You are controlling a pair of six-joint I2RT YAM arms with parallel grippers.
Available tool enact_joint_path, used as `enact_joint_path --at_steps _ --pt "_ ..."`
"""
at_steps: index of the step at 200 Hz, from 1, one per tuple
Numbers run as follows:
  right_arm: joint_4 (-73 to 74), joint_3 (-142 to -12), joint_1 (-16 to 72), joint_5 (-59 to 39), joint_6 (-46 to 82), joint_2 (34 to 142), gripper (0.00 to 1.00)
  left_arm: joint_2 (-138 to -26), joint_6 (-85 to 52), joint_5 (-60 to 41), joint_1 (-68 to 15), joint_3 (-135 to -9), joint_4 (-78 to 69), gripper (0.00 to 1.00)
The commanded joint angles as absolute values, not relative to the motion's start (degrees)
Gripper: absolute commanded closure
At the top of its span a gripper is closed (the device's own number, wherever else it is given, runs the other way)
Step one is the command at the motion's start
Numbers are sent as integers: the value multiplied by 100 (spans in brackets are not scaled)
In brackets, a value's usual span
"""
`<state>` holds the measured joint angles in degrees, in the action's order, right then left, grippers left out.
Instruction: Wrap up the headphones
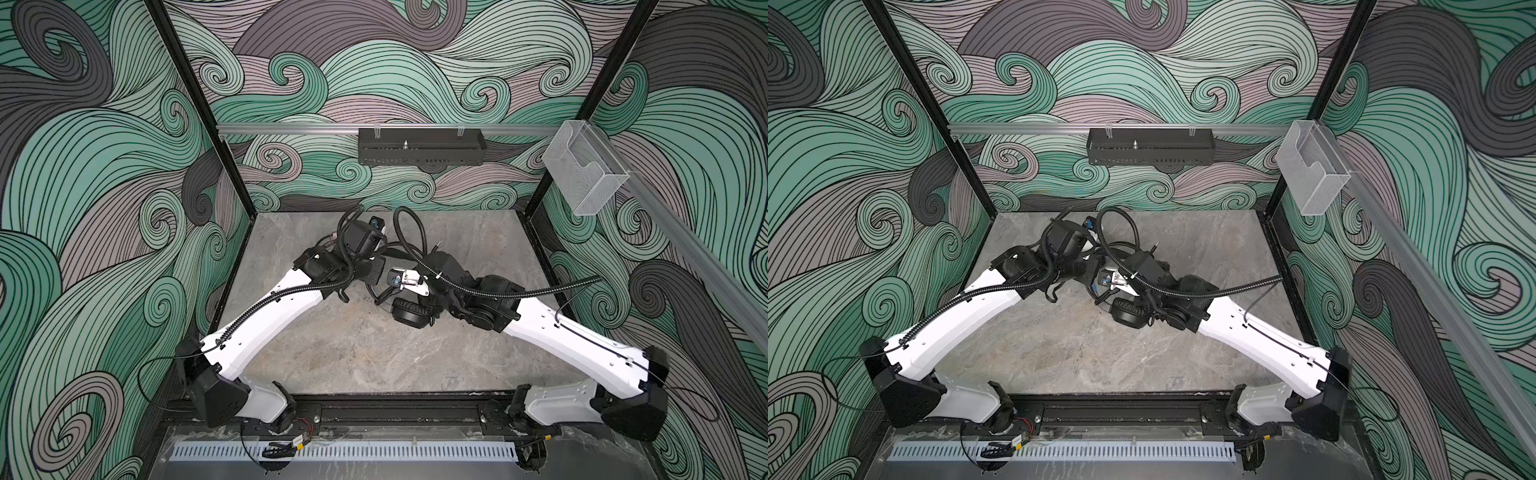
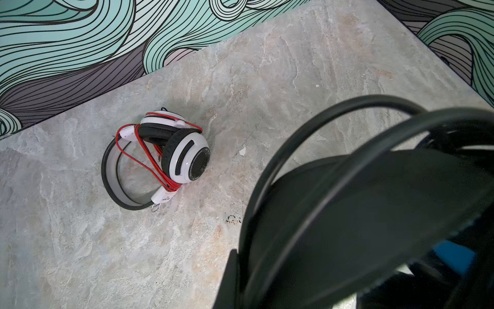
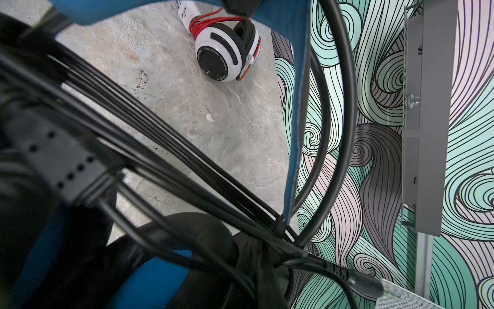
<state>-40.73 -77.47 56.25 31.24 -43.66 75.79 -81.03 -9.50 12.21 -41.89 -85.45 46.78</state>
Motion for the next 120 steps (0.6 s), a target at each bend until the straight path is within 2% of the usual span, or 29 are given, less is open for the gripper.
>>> enact_joint_path --at_steps 1,30,92,120 --pt "-4076 -7592 5400 3512 -4076 7311 100 -7835 -607 462 -4234 -8608 5042 100" --pt "-4222 -7491 5246 3025 -3675 7225 94 -7745 -478 307 -4236 -8462 4944 100" --pt "-4305 -7053 4775 1900 -2802 7194 93 -7800 -530 208 -4236 -8517 5010 100" --pt "-4301 -6856 4616 1746 -2707 7222 94 -7845 -517 227 -4236 -8545 5095 100"
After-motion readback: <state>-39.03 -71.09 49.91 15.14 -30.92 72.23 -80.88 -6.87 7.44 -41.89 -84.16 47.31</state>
